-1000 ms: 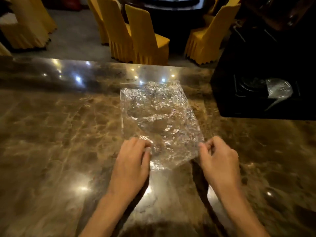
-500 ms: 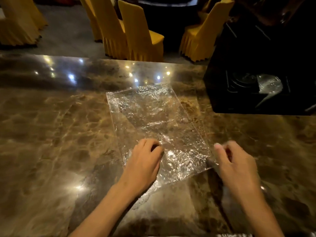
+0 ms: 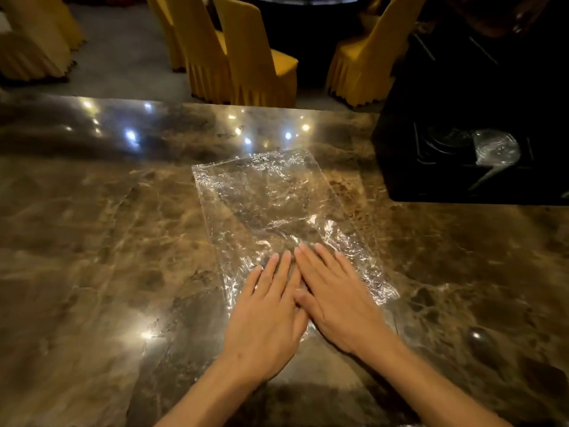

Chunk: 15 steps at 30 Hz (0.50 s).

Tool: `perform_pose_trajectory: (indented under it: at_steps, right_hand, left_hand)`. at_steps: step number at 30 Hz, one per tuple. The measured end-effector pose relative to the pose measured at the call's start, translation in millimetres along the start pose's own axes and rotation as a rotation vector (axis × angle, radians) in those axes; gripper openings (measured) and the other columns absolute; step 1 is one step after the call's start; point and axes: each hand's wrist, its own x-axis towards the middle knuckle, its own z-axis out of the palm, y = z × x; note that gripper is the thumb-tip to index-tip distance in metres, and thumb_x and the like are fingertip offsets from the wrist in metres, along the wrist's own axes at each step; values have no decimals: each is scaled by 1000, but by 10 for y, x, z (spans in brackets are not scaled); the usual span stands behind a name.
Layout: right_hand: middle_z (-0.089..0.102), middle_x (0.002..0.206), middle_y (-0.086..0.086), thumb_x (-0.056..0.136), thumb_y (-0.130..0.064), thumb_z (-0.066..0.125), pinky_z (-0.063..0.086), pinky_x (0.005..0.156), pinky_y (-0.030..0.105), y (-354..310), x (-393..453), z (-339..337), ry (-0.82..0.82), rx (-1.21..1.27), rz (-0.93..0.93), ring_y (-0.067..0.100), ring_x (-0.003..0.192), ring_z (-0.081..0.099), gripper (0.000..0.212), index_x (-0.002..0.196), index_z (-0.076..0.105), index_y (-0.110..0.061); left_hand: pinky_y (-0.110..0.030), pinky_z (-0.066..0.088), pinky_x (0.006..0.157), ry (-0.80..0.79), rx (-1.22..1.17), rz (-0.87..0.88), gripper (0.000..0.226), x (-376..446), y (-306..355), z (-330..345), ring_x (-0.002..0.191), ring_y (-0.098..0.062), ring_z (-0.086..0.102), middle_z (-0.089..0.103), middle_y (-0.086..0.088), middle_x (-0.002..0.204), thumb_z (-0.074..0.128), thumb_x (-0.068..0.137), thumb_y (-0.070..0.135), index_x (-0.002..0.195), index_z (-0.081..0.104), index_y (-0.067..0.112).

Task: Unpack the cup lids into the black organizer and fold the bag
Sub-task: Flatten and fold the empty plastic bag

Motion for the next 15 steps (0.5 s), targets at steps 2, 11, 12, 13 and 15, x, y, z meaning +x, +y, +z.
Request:
perform_pose_trajectory:
  at_steps: [2,11,12,13,15]
  right_hand:
    - [-3,165,-9,102,-59,3,0,122,39,230,-41,5,1,-85,87,13,152,-9,65,157,-1,-25]
    - [-1,167,1,101,-53,6,1,124,44,689,-53,-279,77,-16,412,20,153,-6,68,158,2,-17]
    - [-1,167,0,101,-51,9,1,123,42,537,24,-306,127,60,319,18,153,-6,66,158,2,-17]
    - [-2,166,-3,102,-51,11,0,123,38,354,127,-309,141,150,192,15,152,-7,65,158,1,-20]
    - [-2,166,-5,104,-49,15,0,123,36,8,358,-269,80,279,-38,9,152,-7,63,158,0,-22]
  left_hand:
    - [-47,16,120,-36,13,-37,65,-55,-75,5,153,-27,10,15,-10,165,19,103,47,156,21,10]
    - [-57,32,115,5,20,-309,64,-283,-471,-197,148,-35,26,33,-18,158,23,100,40,150,37,1]
    - [-56,30,116,32,-22,-301,63,-190,-427,-235,149,-35,24,32,-18,159,24,101,38,150,37,1]
    - [-54,27,119,64,-69,-254,61,-67,-365,-249,150,-34,20,28,-17,161,26,102,35,152,34,1]
    - [-49,19,123,71,-127,-117,61,197,-241,-226,154,-29,8,16,-12,165,28,103,33,157,20,6]
